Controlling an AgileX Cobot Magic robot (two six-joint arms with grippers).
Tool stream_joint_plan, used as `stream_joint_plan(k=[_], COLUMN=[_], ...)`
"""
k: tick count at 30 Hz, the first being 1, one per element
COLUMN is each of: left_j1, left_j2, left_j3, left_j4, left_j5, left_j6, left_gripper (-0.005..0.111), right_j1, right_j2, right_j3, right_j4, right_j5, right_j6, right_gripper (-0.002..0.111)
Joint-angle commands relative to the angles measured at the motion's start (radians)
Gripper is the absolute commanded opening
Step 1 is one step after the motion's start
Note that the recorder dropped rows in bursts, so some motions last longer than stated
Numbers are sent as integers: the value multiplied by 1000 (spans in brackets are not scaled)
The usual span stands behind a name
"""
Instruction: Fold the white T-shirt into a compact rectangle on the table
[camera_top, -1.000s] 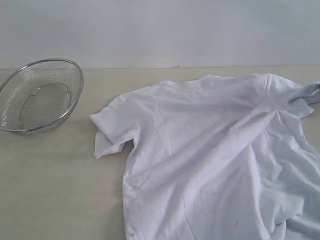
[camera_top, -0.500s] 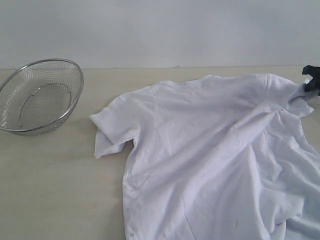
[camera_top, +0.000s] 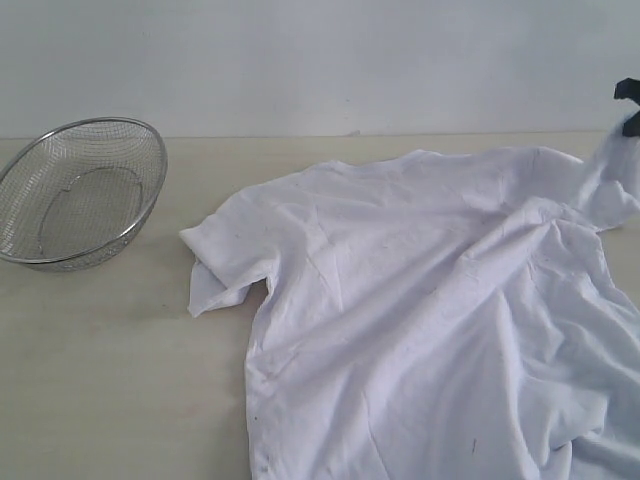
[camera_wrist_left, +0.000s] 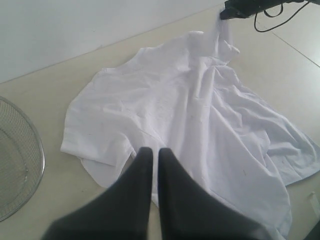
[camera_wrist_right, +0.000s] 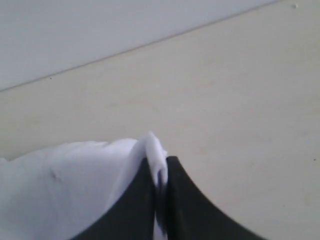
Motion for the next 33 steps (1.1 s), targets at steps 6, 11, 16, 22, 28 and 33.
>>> stream_joint_plan(k=[6,11,16,22,28,33], left_j1=[3,3,3,3,3,3], left_j2=[2,2,2,2,2,-1], left_j3=[6,6,6,6,6,6], left_j4=[-10,-10,-10,-10,-10,-10], left_j5=[-13,-13,-8,-8,-8,16], left_j6=[10,10,10,10,10,-2], left_gripper=[4,4,4,4,4,4], right_j1=[0,0,0,0,-5,-5], right_j2=[-17,-17,-8,13,1,-4], right_j3=[-69,-69,-69,-69,-69,-34], right_j4=[-113,-191,-193,-354,-300,-139], right_j5=[53,48,40,37,147,221], right_j6=[-3,6,16,225,243,198], right_gripper=[0,1,35,59,13,0])
